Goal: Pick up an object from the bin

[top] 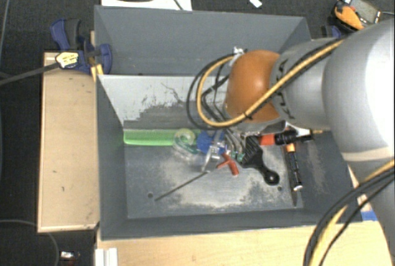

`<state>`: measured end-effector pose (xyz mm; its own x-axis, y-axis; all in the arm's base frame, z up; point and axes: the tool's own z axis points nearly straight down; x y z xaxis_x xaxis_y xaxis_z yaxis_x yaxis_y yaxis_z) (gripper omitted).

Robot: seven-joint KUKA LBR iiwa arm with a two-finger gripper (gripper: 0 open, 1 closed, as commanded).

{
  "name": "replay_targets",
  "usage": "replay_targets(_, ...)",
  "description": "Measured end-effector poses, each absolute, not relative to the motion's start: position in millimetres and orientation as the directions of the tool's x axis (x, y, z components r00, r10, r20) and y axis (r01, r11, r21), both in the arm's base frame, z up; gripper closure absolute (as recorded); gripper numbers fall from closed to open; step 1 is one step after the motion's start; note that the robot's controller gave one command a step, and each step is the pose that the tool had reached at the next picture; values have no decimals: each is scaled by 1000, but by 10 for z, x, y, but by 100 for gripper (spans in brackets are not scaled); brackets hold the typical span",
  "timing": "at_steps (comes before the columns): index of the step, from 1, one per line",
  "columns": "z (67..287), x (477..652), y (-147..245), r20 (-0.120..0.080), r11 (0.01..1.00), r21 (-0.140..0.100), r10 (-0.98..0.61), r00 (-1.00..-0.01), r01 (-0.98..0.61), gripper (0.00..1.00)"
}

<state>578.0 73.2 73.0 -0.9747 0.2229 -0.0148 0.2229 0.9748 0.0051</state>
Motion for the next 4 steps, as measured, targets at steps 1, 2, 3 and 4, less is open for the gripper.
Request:
replay_targets(1,742,5846,700,-19,969,9,245,-969,245,0)
replay_targets(2,776,5818,721,-28,974,9,225,-974,225,100)
replay_targets(3,776,5818,721,-28,974,9,226,-974,226,100)
replay_targets(4,1083,5797,718,-21,974,7,226,-974,226,100)
